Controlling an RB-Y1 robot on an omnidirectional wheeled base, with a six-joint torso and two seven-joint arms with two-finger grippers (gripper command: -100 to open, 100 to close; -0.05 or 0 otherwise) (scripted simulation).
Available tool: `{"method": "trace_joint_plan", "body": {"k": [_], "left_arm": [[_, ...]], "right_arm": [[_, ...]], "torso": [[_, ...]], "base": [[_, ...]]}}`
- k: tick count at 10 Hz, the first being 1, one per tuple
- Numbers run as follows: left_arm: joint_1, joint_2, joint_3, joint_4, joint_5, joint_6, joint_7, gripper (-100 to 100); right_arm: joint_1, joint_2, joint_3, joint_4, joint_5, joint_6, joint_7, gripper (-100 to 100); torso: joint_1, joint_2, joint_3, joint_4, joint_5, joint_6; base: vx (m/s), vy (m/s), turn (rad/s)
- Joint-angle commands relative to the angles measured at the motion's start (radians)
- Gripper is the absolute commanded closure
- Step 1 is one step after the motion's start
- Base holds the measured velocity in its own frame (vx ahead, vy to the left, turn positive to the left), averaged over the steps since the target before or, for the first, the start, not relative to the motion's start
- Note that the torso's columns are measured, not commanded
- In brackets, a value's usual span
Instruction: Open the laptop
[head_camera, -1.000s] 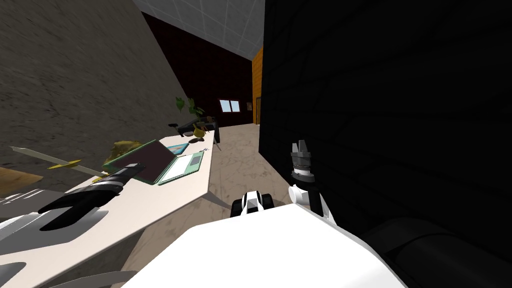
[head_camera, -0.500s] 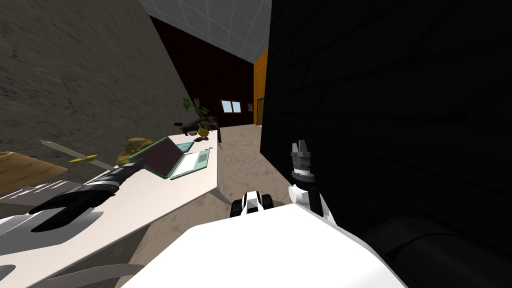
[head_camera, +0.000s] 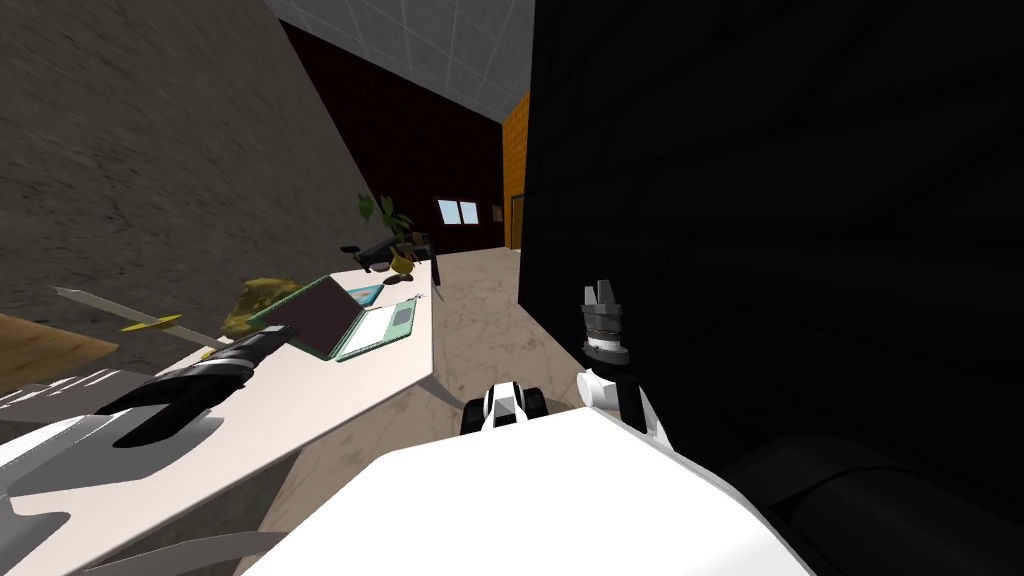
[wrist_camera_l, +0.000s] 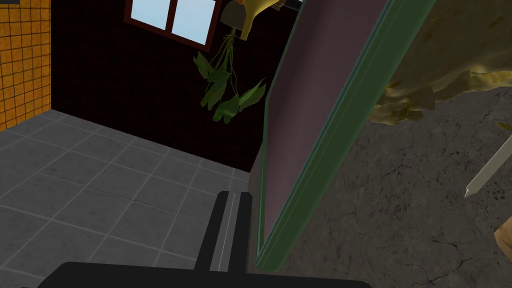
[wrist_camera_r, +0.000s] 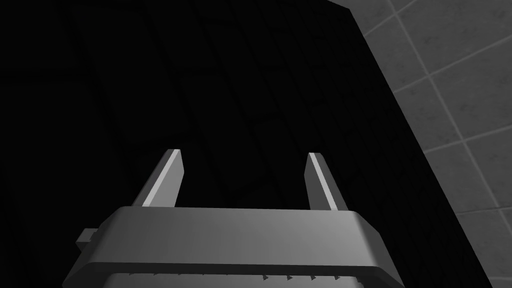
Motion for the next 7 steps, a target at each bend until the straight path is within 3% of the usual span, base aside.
{"method": "trace_joint_plan", "body": {"k": [1,7], "left_arm": [[-0.011,-0.007,-0.017,-0.014,-0.074,0.039,0.017,100],[-0.040,-0.026,-0.063,-0.053,-0.250,0.138,0.059,100]], "right_arm": [[0.000,0.000,0.000,0.000,0.000,0.000,0.000,0],[0.000,0.000,0.000,0.000,0.000,0.000,0.000,0]], "torso": [[-0.001,-0.001,-0.001,0.000,0.000,0.000],[-0.001,-0.001,-0.001,0.000,0.000,0.001]], "base": [[-0.035,0.005,-0.040],[-0.038,0.002,-0.056]]}}
